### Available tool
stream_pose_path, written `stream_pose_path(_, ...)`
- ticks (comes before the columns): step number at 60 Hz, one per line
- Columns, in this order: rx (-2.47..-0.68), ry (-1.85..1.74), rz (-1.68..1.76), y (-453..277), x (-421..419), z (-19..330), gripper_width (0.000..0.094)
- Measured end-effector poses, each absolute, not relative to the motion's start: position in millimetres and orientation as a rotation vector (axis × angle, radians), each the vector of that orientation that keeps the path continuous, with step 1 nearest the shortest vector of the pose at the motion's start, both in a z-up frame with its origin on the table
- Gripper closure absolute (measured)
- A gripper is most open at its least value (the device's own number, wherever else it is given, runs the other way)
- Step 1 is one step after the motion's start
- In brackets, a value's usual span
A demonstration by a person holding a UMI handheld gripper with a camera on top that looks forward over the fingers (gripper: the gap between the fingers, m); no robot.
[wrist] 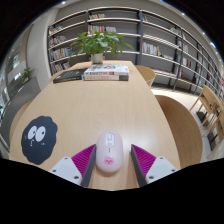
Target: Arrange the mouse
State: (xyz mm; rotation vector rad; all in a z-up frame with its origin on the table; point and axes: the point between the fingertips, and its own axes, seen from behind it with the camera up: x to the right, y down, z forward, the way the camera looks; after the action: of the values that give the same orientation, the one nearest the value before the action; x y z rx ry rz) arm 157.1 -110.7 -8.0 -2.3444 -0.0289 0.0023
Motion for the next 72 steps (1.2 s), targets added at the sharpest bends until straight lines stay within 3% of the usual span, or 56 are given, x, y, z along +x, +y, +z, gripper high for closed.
stream_pose_path(7, -2.353, -0.027, 0.0, -107, 155, -8, 0.0447)
stream_pose_path(13, -2.366, -0.016, -0.004, -107, 155, -9, 0.0479)
stream_pose_path(20, -2.41, 0.036, -0.01, -109, 159, -9, 0.0583)
stream_pose_path(22, -2.423, 0.072, -0.031, -109, 164, -7, 0.0552)
stream_pose_path(23, -2.427, 0.079, -0.04, -106, 165, -5, 0.0615)
stream_pose_path(29, -2.358, 0.151, -0.069, -93, 169, 49, 0.0615)
stream_pose_path(43, -2.077, 0.089, -0.084, -47, 91, 233, 0.0616)
stream_pose_path(49, -2.03, 0.047, -0.038, -40, 26, 255, 0.0616)
stream_pose_path(53, -2.034, 0.014, -0.009, -36, -15, 252, 0.0618)
stream_pose_path(57, -2.073, -0.025, -0.006, -41, -49, 224, 0.0618)
stream_pose_path(68, -2.296, -0.045, 0.034, -71, -101, 86, 0.0618)
stream_pose_path(72, -2.355, -0.064, 0.033, -82, -108, 53, 0.0617)
